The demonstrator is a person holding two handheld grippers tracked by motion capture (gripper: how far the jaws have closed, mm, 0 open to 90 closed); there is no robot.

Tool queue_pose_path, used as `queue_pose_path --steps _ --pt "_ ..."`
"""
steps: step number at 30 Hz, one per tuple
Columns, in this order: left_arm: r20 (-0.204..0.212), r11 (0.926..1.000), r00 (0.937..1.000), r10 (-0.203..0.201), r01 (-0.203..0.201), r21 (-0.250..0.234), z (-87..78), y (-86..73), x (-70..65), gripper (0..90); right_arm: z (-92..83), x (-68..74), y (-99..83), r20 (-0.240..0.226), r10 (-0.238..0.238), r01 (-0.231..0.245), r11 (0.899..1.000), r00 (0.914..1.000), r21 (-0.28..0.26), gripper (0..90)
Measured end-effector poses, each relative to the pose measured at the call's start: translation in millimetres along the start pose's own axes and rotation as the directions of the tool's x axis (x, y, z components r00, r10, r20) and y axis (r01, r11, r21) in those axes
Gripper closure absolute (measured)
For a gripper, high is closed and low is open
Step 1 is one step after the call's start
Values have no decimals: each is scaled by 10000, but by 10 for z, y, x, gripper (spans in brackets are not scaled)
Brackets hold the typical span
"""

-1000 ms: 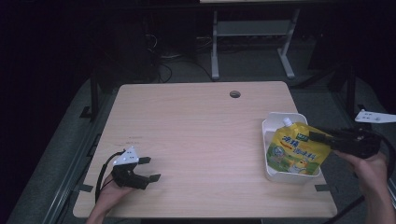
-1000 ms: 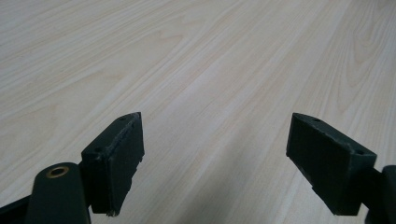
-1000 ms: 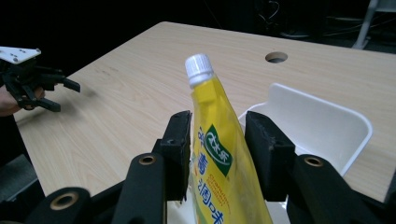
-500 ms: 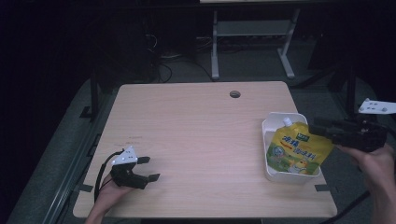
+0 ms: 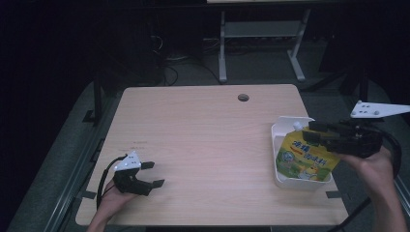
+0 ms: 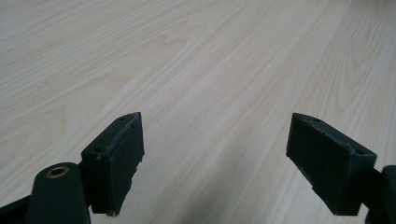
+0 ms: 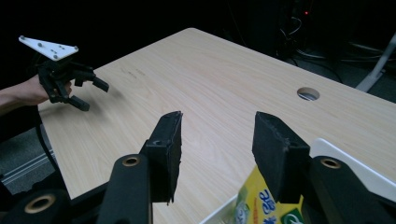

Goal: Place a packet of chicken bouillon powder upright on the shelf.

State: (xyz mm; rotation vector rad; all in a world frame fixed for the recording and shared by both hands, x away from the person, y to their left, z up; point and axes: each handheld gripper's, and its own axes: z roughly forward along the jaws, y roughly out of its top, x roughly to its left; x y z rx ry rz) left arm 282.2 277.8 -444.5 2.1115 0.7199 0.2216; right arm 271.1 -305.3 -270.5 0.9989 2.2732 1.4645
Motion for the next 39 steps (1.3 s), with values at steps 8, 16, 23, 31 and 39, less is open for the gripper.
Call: queue_pose_path --steps 8,16,23,31,39 --pt "42 10000 10000 12 -12 5 1 2 -1 188 149 126 -6 -445 -3 7 9999 9990 103 483" --pt "84 10000 10000 -1 1 -5 4 1 -2 188 303 206 -10 -792 -26 48 9996 9969 277 464" --pt "135 10000 9999 14 -14 34 9 0 -4 187 469 287 7 -1180 -169 226 9986 9929 474 457" --pt "176 10000 9998 7 -8 23 9 -4 6 187 651 353 33 -1503 -173 283 9971 9885 711 429" --pt "204 10000 9998 30 -30 21 10 0 -1 187 814 425 52 -1855 -209 368 9959 9824 830 415"
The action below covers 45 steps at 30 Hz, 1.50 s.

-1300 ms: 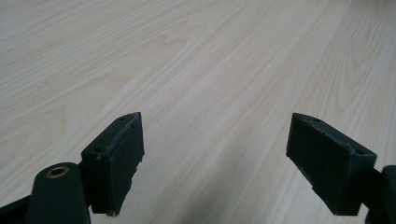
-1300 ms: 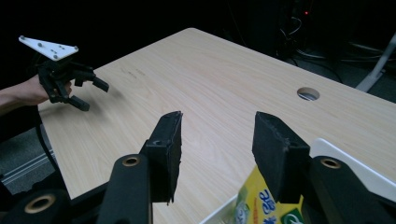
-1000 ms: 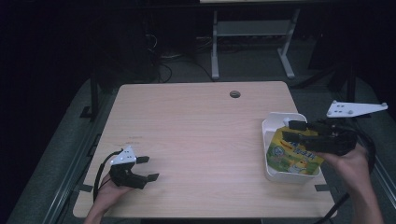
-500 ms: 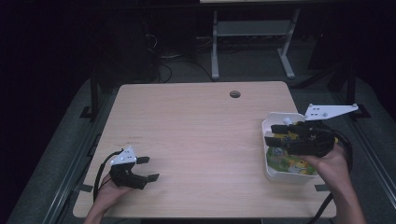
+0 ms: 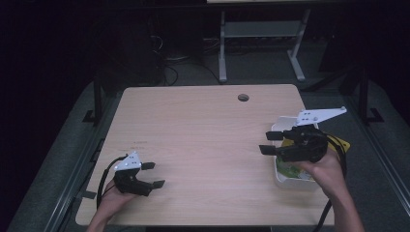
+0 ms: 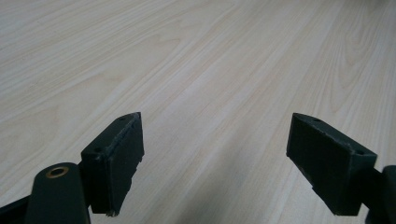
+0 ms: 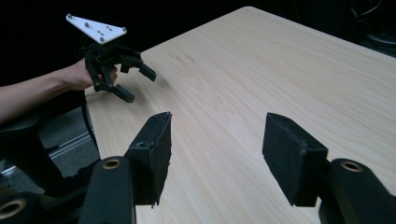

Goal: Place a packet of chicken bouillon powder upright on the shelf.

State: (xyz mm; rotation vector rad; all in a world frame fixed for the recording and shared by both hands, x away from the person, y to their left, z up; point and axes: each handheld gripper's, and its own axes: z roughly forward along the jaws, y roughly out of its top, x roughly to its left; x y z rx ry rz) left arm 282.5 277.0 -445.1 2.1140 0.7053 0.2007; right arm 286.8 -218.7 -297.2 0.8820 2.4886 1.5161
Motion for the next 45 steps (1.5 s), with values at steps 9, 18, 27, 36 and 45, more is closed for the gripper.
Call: queue_pose_path --steps 9,18,27,36,45 --pt "40 10000 10000 -23 23 13 4 -2 0 187 199 6 71 -277 24 -20 9999 9996 140 392" --pt "43 10000 10000 -60 60 -21 -7 -6 5 187 424 14 149 -532 -32 55 9991 9986 431 381" --pt "69 10000 10000 -64 64 12 -3 -7 8 187 655 27 177 -774 -80 131 9978 9970 654 368" --pt "70 10000 10000 -23 23 19 -9 -3 7 187 840 56 137 -1005 -60 143 9965 9949 822 359" --pt "119 10000 9999 5 -6 66 3 -2 1 187 960 80 98 -1166 -37 144 9957 9932 911 345"
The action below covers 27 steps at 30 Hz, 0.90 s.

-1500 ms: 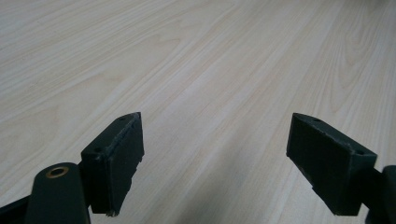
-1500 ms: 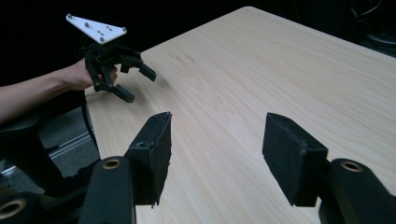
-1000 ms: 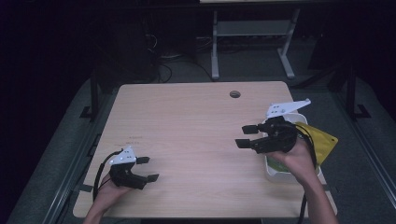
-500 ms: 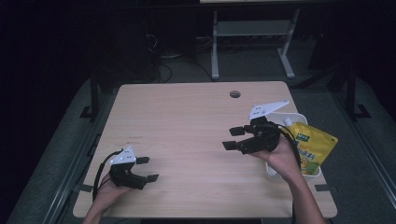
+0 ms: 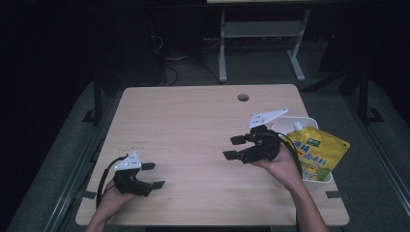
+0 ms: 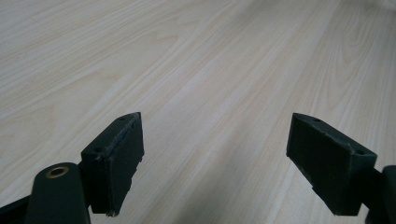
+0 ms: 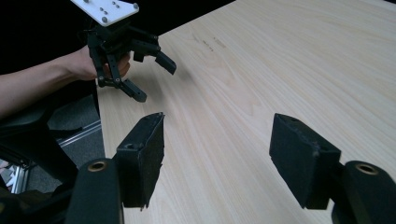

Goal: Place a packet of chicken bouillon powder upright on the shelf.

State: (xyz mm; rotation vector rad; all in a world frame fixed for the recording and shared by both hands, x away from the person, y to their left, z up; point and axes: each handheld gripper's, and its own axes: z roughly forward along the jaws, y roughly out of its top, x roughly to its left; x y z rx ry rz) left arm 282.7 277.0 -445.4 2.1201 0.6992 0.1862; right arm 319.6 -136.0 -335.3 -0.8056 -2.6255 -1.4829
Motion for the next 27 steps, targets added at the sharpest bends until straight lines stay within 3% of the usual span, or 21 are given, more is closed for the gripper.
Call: queue_pose_path --steps 15,27 --pt "59 9999 9999 105 -106 68 10 3 -6 187 255 0 -194 -206 146 -137 9990 9997 417 327" --pt "116 9999 9999 93 -95 128 24 2 -11 187 341 6 -389 -277 343 -329 9982 9990 496 321"
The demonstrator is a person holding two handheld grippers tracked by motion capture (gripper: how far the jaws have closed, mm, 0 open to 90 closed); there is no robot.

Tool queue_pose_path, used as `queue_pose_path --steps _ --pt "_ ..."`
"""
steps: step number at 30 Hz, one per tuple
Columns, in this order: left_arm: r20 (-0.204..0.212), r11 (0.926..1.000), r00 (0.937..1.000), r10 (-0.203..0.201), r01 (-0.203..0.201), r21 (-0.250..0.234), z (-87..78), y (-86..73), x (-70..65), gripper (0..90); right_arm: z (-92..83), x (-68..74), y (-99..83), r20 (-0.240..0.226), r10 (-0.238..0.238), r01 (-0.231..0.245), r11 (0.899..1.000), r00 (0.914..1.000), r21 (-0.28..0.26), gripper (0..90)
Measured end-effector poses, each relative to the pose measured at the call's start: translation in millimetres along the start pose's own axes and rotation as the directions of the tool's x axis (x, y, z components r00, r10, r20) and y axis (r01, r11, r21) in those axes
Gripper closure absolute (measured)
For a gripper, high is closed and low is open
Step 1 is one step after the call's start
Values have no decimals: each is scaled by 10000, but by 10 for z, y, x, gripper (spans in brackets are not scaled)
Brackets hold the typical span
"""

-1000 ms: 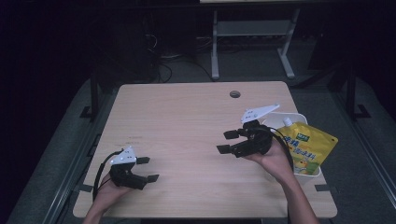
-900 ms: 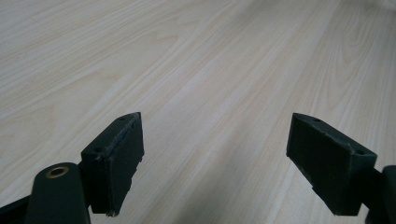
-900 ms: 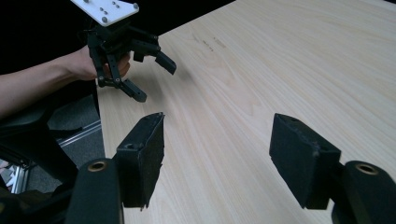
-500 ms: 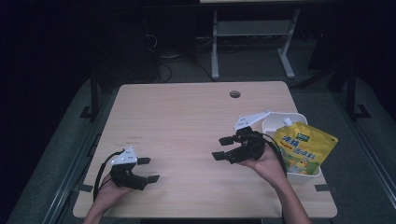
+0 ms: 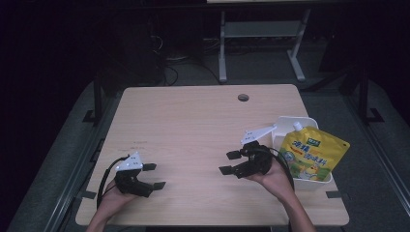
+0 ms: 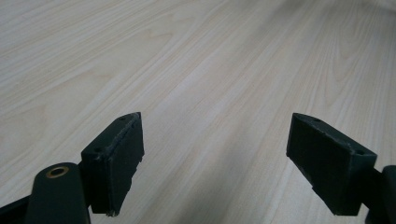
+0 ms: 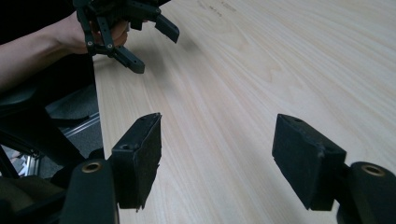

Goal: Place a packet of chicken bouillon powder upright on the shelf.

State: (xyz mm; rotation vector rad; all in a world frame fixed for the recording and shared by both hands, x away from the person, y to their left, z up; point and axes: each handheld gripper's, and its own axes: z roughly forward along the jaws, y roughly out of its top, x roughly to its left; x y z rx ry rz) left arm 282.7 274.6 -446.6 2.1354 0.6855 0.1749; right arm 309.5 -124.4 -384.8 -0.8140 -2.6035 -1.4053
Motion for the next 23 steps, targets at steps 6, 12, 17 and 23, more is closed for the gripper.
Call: queue_pose_path --steps 6,12,17,23 --pt "14 10000 10000 51 -51 44 1 1 2 187 13 17 -93 62 17 -18 9999 10000 108 312" --pt "29 10000 10000 31 -31 56 1 1 0 187 46 64 -224 13 67 -67 9999 10000 116 312" --pt "60 10000 10000 35 -35 93 12 1 -5 187 72 90 -315 5 22 -22 9999 10000 142 316" --pt "86 9999 10000 34 -35 121 15 1 -12 187 151 130 -413 84 -40 39 9999 10000 144 311"
